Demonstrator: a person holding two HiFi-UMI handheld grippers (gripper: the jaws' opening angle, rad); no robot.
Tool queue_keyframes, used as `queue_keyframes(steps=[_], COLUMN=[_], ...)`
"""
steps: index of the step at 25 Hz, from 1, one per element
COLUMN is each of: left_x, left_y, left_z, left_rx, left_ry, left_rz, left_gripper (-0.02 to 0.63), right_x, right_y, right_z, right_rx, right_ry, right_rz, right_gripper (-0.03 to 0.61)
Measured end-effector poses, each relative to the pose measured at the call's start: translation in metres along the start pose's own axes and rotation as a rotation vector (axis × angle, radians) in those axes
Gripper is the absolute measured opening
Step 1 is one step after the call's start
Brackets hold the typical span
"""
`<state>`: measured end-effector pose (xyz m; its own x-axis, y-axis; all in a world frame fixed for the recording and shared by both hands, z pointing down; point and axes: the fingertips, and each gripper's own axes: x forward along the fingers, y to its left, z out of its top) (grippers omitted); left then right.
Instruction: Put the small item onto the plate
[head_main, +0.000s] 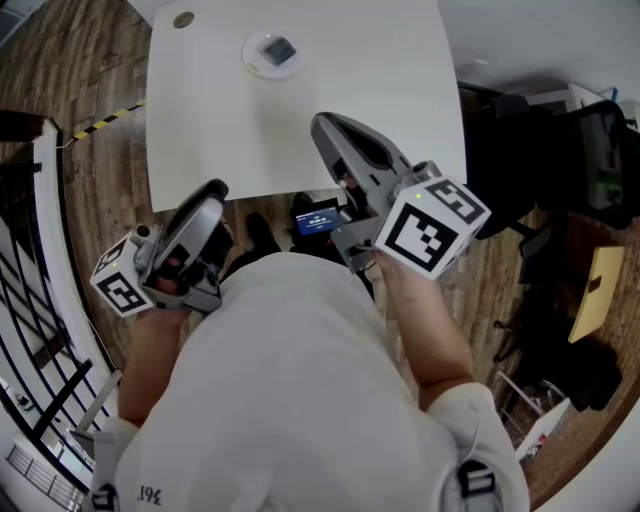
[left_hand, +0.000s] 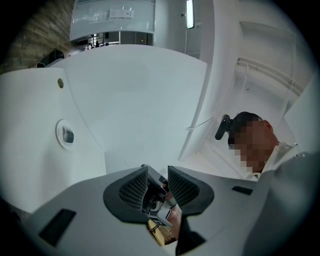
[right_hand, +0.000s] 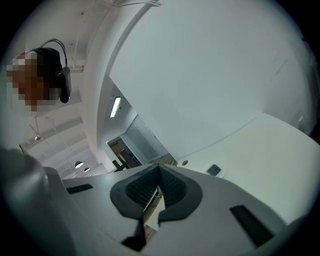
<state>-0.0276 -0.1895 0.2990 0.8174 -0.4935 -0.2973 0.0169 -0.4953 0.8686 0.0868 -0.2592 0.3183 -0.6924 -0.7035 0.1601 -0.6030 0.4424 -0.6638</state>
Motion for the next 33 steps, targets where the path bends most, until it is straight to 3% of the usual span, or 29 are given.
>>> queue_keyframes(steps=[10,33], left_x=[0.008,0.021], left_y=[-0.002,-0.001], left_z=[-0.002,-0.012], left_rx=[0.001,-0.003], left_ry=[0.044,0.068], left_rz=[-0.016,-0.014], left_gripper=[0.11,0.11], right_x=[0.007,-0.004], right_y=[0.002,-0.006], right_z=[0.01,0.015], right_rx=[-0.065,-0.086], right_ry=[-0.011,-0.017], right_rz=[-0.003,-0.006], right_gripper=[0.002,0.0])
